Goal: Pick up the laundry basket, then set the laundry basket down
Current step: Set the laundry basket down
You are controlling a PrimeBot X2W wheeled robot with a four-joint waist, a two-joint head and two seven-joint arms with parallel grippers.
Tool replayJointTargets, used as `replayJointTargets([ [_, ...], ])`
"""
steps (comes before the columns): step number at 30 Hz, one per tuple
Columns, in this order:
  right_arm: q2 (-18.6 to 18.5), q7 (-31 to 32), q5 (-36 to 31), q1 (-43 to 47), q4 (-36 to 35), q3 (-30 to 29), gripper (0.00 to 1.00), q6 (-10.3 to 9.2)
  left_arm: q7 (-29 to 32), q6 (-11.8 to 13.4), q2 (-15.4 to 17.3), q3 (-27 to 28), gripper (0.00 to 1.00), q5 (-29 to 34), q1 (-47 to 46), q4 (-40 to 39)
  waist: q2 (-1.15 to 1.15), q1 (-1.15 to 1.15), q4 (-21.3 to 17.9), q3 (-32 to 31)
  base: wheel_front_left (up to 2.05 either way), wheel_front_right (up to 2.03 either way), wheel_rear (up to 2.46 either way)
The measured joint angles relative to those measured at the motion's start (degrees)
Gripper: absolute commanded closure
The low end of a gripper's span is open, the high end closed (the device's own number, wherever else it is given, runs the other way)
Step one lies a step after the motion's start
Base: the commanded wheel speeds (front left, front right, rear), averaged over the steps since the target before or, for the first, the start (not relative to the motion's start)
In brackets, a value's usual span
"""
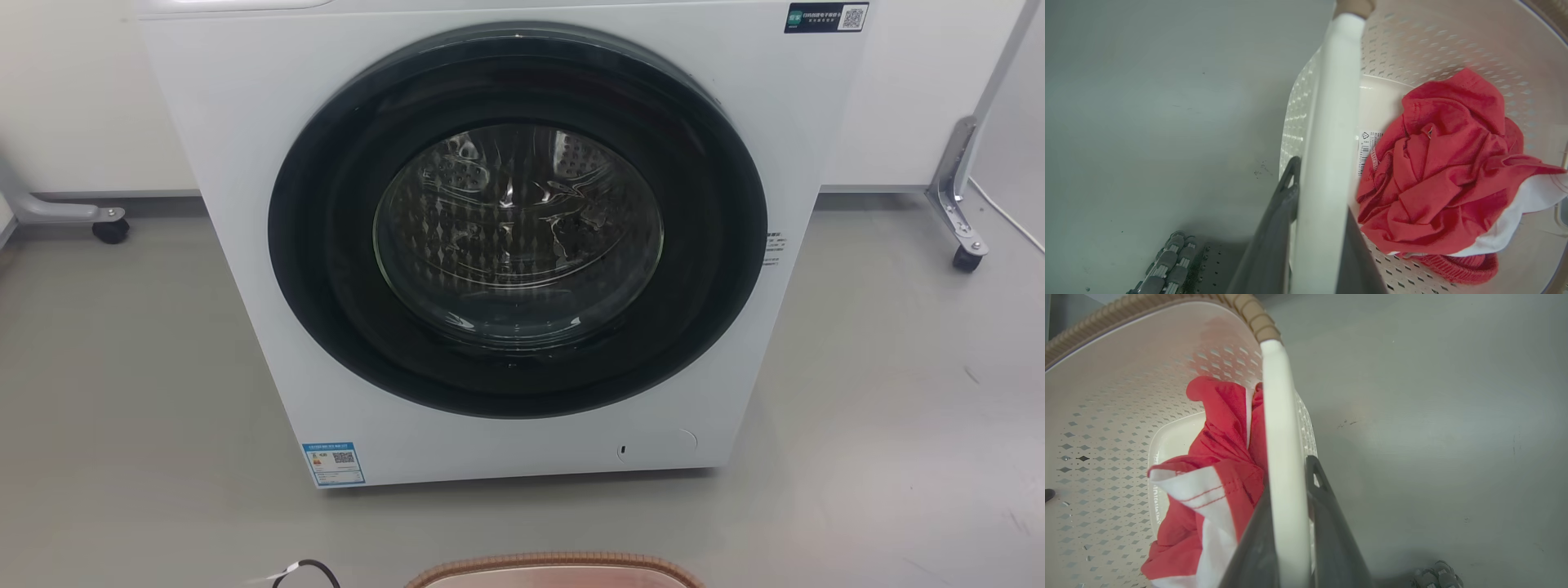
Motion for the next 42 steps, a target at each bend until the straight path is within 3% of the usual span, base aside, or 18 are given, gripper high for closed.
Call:
replayJointTargets([
  [18,0.0,-3.5,0.0,-2.5,-0.7,-0.3,1.0,-0.69,-4.0,0.2,0.1,-0.5,1.0,-0.2,-1.7,-1.6,0.01,0.0,-0.2,5.8,0.0,0.0,0.0],
  [42,-1.2,-8.6,-2.6,-18.5,-4.9,1.0,1.0,-2.87,-10.6,0.1,2.8,-0.8,1.0,2.3,-17.0,-5.8,0.01,0.01,-0.3,25.6,0.0,0.0,0.0],
])
